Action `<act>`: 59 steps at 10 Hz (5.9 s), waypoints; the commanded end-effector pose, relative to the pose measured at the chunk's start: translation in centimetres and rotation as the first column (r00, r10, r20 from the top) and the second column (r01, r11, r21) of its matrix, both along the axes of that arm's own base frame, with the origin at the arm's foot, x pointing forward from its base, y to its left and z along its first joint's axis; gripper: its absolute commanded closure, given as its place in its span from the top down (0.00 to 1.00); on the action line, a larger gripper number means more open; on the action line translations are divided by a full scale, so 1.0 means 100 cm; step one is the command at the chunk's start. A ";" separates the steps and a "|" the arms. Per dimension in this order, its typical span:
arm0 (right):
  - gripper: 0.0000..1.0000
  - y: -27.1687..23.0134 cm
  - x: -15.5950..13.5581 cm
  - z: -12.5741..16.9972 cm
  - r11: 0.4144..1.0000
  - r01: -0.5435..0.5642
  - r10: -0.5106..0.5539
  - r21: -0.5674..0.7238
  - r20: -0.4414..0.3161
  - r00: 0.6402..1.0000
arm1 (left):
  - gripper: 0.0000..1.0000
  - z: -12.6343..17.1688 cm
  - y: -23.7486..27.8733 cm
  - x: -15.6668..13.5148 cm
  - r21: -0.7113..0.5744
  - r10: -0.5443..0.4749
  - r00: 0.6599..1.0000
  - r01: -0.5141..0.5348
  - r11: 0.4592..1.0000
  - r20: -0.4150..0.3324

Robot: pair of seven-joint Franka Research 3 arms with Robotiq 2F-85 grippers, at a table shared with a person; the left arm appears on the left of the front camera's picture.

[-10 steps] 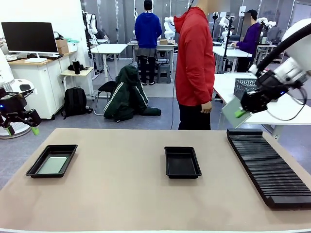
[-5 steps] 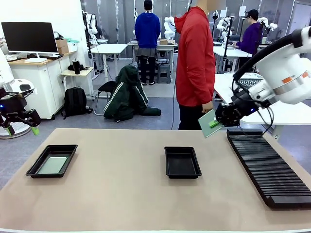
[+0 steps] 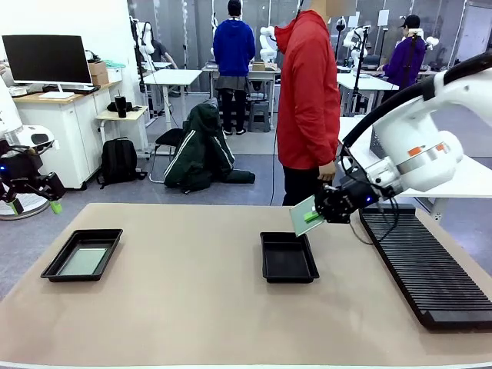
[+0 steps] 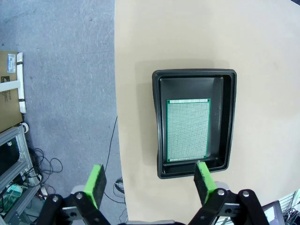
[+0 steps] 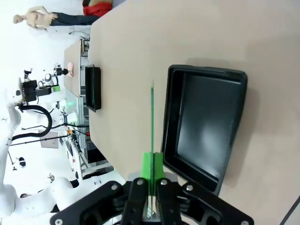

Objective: Inspect and transfer BCBs to ESD trays.
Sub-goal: Pick up the Blank PCB from the PCB Rack and place it in the right ESD tray.

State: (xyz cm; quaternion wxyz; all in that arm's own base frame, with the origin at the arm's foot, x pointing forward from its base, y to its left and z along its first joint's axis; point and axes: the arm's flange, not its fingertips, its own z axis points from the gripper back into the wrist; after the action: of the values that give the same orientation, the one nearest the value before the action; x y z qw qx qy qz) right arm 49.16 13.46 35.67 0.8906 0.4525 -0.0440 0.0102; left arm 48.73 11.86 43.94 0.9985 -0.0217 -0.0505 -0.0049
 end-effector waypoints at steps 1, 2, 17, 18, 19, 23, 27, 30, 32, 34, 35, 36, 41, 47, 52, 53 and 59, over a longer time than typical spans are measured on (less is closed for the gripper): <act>0.03 0.017 0.002 -0.022 1.000 0.007 -0.008 0.028 0.033 0.999 | 1.00 -0.001 0.001 -0.001 -0.007 -0.006 1.000 0.006 1.000 0.003; 0.03 0.024 0.002 -0.032 0.999 0.005 -0.006 0.037 0.035 0.999 | 1.00 -0.001 0.001 -0.001 -0.007 -0.006 1.000 0.006 1.000 0.003; 0.03 0.068 -0.009 -0.102 0.996 0.068 -0.069 -0.060 -0.016 0.997 | 1.00 -0.001 0.001 -0.001 -0.007 -0.006 1.000 0.006 1.000 0.003; 0.03 0.068 -0.010 -0.101 0.992 0.090 -0.093 -0.084 -0.029 0.995 | 1.00 -0.001 0.001 -0.001 -0.007 -0.006 1.000 0.006 1.000 0.003; 0.03 0.061 -0.011 -0.098 0.997 0.064 -0.066 -0.030 -0.046 0.997 | 1.00 -0.001 0.001 -0.001 -0.007 -0.006 1.000 0.006 1.000 0.003; 0.09 0.066 -0.009 -0.089 0.992 0.072 -0.077 -0.099 -0.039 0.996 | 1.00 -0.001 0.001 -0.001 -0.007 -0.006 1.000 0.006 1.000 0.003; 0.33 0.075 -0.007 -0.072 0.985 0.062 -0.069 -0.162 -0.035 0.997 | 1.00 -0.001 0.001 -0.001 -0.007 -0.006 1.000 0.006 1.000 0.003; 0.50 0.083 -0.005 -0.052 0.967 0.051 -0.068 -0.250 -0.061 0.996 | 1.00 -0.001 0.001 -0.001 -0.007 -0.006 1.000 0.006 1.000 0.003; 0.62 0.089 -0.003 -0.043 0.953 0.047 -0.077 -0.301 -0.088 0.993 | 1.00 -0.001 0.001 -0.001 -0.007 -0.006 1.000 0.006 1.000 0.003; 0.73 0.097 -0.005 -0.036 0.933 0.037 -0.076 -0.358 -0.094 0.993 | 1.00 -0.001 0.001 -0.001 -0.007 -0.006 1.000 0.006 1.000 0.003; 0.79 0.101 -0.007 -0.031 0.917 0.026 -0.069 -0.397 -0.094 0.993 | 1.00 -0.001 0.001 -0.001 -0.007 -0.006 1.000 0.006 1.000 0.003; 0.85 0.106 -0.009 -0.025 0.896 0.018 -0.067 -0.445 -0.095 0.993 | 1.00 -0.001 0.001 -0.001 -0.007 -0.006 1.000 0.006 1.000 0.003; 1.00 0.112 -0.026 0.020 0.797 0.003 -0.081 -0.604 -0.102 0.992 | 1.00 -0.001 0.001 -0.001 -0.007 -0.006 1.000 0.006 1.000 0.003; 1.00 0.092 -0.037 0.061 0.699 -0.028 -0.069 -0.714 -0.106 0.992 | 1.00 -0.001 0.001 -0.001 -0.007 -0.006 1.000 0.006 1.000 0.003; 1.00 0.086 -0.035 0.062 0.718 -0.034 -0.040 -0.695 -0.090 0.995 | 1.00 -0.001 0.001 -0.001 -0.007 -0.006 1.000 0.006 1.000 0.003; 1.00 0.086 -0.035 0.062 0.718 -0.034 -0.040 -0.695 -0.090 0.995 | 1.00 -0.001 0.001 -0.001 -0.007 -0.006 1.000 0.006 1.000 0.003; 1.00 0.086 -0.035 0.062 0.718 -0.034 -0.040 -0.695 -0.090 0.995 | 1.00 -0.001 0.001 -0.001 -0.007 -0.006 1.000 0.006 1.000 0.003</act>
State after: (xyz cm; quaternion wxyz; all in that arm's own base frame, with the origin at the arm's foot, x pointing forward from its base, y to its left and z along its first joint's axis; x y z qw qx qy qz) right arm 45.88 22.10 41.96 0.9963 0.0857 0.0057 0.0013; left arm 48.73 11.86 43.94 0.9985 -0.0217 -0.0505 -0.0049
